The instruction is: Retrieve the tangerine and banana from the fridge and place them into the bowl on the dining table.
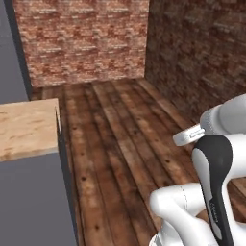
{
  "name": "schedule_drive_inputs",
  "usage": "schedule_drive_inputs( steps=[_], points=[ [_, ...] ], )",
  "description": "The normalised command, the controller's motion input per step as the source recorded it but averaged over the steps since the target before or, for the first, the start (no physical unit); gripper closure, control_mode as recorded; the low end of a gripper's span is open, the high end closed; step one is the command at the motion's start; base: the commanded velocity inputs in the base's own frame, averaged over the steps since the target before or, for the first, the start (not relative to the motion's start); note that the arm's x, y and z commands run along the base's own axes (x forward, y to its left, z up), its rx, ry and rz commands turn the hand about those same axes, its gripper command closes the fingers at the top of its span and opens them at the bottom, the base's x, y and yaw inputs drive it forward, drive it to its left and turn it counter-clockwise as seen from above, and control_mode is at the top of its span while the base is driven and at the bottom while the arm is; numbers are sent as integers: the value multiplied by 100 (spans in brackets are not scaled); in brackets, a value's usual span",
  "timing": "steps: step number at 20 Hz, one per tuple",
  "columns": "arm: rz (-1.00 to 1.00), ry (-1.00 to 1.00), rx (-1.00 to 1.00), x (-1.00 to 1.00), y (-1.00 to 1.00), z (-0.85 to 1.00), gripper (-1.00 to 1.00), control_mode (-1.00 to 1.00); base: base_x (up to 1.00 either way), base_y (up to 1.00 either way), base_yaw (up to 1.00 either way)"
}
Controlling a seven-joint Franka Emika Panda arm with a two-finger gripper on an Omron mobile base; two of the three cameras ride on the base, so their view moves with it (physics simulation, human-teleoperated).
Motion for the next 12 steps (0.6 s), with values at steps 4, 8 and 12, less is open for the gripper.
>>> schedule_drive_inputs(
  steps=[4,8,12],
  points=[
    [0,0,0,0,0,0,-100,100,100,-15,10],
    [0,0,0,0,0,0,-100,100,100,-14,9],
    [0,0,0,0,0,0,-100,100,100,-30,8]
  ],
)
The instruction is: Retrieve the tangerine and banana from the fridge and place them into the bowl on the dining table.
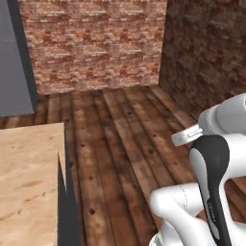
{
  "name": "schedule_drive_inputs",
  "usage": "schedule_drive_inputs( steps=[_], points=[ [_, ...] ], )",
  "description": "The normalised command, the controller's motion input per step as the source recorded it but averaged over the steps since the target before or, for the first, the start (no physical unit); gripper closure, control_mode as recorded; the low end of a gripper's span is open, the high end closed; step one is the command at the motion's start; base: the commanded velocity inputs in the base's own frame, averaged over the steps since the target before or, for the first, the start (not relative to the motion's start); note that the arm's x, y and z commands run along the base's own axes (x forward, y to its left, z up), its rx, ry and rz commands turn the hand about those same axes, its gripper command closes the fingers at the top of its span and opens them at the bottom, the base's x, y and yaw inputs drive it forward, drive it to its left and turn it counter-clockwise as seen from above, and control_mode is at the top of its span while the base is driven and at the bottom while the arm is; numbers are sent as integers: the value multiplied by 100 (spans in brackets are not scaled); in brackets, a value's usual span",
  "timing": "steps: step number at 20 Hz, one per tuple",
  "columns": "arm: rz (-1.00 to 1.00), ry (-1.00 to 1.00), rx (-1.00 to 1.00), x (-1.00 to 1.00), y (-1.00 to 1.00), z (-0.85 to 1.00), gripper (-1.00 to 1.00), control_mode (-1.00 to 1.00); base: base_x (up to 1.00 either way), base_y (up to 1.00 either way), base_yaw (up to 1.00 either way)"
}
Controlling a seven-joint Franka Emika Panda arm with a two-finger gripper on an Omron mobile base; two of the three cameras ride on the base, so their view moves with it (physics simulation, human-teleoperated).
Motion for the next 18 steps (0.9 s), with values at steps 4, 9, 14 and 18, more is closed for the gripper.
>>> schedule_drive_inputs(
  steps=[4,9,14,18],
  points=[
    [0,0,0,0,0,0,-100,100,100,-40,5],
    [0,0,0,0,0,0,-100,100,100,-44,4],
    [0,0,0,0,0,0,-100,100,100,-29,1],
    [0,0,0,0,0,0,-100,100,100,-10,0]
  ],
)
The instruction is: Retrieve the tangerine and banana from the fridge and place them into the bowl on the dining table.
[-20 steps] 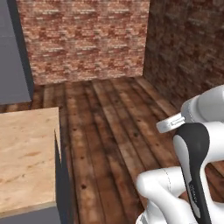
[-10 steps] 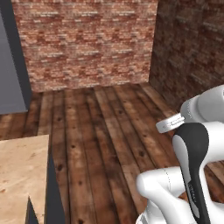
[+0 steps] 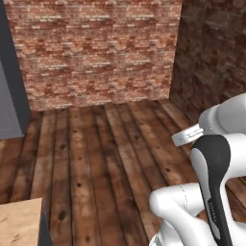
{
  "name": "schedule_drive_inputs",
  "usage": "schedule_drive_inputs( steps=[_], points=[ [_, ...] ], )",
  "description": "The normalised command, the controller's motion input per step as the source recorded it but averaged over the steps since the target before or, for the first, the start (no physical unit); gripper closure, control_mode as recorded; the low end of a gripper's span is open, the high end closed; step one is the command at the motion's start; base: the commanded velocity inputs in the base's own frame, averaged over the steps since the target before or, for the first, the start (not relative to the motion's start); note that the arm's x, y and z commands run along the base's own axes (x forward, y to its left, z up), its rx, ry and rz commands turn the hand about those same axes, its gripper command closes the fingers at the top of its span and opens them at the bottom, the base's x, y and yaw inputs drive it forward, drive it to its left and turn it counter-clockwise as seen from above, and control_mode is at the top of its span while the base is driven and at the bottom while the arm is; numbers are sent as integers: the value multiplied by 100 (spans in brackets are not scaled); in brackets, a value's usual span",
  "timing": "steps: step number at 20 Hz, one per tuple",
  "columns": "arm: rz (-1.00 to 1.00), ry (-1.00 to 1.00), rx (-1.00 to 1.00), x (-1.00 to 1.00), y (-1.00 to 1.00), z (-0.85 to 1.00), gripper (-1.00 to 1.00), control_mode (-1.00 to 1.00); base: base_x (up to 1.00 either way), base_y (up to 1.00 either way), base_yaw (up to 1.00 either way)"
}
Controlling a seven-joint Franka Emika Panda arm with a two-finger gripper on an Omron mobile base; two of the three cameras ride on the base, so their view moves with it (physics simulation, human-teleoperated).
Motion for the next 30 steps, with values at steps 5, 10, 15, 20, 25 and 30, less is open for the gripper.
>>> schedule_drive_inputs(
  steps=[5,10,15,20,25,30],
  points=[
    [0,0,0,0,0,0,-100,100,100,0,0],
    [0,0,0,0,0,0,-100,100,100,0,0],
    [0,0,0,0,0,0,-100,100,99,8,0],
    [0,0,0,0,0,0,-100,100,92,51,0],
    [0,0,0,0,0,0,-100,100,80,86,0],
    [0,0,0,0,0,0,-100,100,68,99,0]
  ],
)
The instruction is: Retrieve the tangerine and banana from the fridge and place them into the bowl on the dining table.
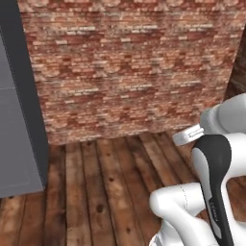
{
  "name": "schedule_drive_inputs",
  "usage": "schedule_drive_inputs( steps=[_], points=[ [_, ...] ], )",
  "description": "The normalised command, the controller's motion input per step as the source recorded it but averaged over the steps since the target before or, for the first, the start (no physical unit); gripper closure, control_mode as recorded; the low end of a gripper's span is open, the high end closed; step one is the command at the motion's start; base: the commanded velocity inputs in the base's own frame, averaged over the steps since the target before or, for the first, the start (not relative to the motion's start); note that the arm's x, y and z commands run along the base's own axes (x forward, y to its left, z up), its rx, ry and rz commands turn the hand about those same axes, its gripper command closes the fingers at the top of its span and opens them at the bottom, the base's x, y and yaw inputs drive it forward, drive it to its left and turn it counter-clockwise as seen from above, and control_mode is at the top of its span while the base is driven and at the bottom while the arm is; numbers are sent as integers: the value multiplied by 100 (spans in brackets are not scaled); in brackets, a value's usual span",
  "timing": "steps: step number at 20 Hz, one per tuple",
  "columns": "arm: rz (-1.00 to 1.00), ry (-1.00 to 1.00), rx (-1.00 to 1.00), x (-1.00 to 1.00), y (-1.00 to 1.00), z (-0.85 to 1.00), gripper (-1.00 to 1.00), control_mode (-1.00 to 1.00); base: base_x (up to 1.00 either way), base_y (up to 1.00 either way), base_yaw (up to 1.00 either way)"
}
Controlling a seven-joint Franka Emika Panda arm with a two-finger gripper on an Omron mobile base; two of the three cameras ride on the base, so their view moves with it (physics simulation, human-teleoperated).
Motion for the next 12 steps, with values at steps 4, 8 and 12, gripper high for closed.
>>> schedule_drive_inputs(
  steps=[4,8,12],
  points=[
    [0,0,0,0,0,0,-100,100,62,100,0],
    [0,0,0,0,0,0,-100,100,54,100,0],
    [0,0,0,0,0,0,-100,100,41,100,0]
  ],
)
